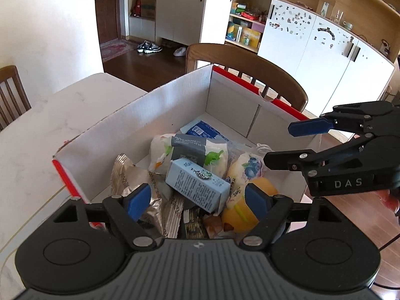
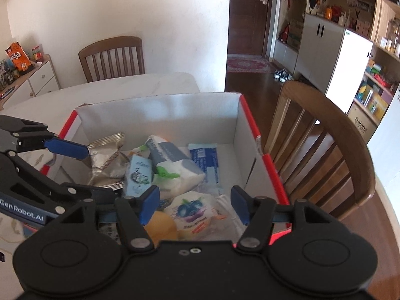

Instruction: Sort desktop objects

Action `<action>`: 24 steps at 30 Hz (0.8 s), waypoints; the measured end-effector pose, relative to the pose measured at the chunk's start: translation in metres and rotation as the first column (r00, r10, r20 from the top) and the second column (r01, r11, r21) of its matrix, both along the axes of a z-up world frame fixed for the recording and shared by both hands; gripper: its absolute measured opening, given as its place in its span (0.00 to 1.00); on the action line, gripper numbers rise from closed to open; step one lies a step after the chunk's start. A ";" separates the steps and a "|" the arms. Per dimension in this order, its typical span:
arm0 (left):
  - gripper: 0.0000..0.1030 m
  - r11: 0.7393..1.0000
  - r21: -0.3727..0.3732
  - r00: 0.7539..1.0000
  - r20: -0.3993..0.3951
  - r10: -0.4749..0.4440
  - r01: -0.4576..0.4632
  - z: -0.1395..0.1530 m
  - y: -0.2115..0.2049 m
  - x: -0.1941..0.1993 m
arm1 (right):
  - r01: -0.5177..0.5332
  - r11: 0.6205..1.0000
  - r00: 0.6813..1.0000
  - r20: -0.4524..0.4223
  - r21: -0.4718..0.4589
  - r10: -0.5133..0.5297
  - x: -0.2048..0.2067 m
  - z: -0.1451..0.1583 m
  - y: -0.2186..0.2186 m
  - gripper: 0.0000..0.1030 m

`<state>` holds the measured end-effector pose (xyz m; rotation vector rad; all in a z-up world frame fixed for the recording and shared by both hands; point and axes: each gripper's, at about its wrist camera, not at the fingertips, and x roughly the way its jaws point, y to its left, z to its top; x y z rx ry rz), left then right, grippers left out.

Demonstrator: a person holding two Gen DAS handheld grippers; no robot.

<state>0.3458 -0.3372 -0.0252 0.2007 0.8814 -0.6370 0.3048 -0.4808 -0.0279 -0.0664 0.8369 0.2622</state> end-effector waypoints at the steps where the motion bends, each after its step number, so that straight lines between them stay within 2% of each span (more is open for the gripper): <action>1: 0.80 1.000 0.002 1.000 0.006 0.000 0.000 0.001 0.002 -0.002 | 0.003 1.000 1.000 -0.007 0.006 -0.003 -0.001 0.001 0.001 0.63; 6: 0.80 1.000 -0.004 1.000 0.024 -0.004 0.004 0.008 0.011 -0.010 | 0.000 1.000 0.999 -0.036 0.015 0.000 -0.004 0.004 0.009 0.64; 21: 0.80 1.000 -0.025 0.997 0.077 0.001 0.001 0.026 0.043 -0.040 | -0.011 0.999 1.000 -0.024 0.033 0.012 -0.037 0.022 0.036 0.80; 24: 0.90 0.999 -0.037 0.996 0.084 0.006 -0.003 0.029 0.052 -0.048 | -0.005 0.999 1.000 -0.014 0.044 0.006 -0.045 0.026 0.041 0.83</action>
